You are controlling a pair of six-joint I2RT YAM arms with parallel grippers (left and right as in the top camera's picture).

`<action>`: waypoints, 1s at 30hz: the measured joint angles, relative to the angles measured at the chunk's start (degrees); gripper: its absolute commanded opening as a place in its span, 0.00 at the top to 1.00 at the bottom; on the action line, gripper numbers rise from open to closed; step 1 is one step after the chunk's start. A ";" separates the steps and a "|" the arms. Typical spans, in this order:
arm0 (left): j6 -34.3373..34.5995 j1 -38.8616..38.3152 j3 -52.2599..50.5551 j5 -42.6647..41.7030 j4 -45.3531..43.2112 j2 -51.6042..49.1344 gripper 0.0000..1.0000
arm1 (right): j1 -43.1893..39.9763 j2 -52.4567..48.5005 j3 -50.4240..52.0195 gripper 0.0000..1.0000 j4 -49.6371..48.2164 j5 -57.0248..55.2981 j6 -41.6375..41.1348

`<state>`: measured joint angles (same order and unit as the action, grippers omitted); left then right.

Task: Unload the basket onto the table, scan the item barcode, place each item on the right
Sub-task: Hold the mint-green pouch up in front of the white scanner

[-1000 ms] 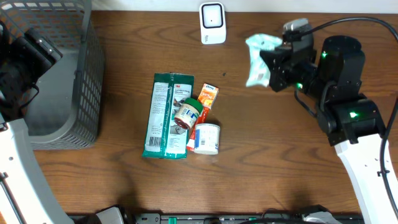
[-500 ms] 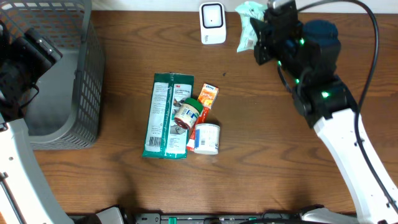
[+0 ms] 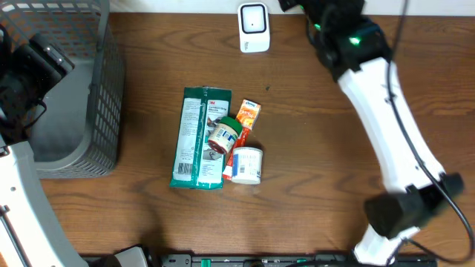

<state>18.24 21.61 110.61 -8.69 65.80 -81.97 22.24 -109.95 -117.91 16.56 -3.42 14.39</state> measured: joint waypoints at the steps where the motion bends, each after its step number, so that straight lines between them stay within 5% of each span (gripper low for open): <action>1: 0.00 0.00 0.00 0.02 0.00 0.00 0.12 | 0.46 -1.70 -0.42 0.99 -1.60 -1.62 0.85; 3: 0.00 0.00 0.00 0.02 0.00 0.00 0.12 | 1.62 -5.14 -0.52 0.91 -5.38 -4.81 2.97; 5: 0.00 0.00 0.00 0.02 0.00 0.00 0.12 | 2.71 -7.98 -0.52 0.99 -6.69 -6.80 4.44; 10: 0.00 0.00 0.00 0.02 0.00 0.00 0.12 | 5.40 -13.92 -0.50 0.99 -11.21 -9.57 12.07; 30: 0.00 0.00 0.00 0.02 0.00 0.00 0.12 | 8.68 -43.04 -0.96 0.99 -57.42 -29.22 52.17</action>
<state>18.24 21.61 110.61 -8.67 65.80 -81.97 30.92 -152.99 -118.87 -40.86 -32.64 66.57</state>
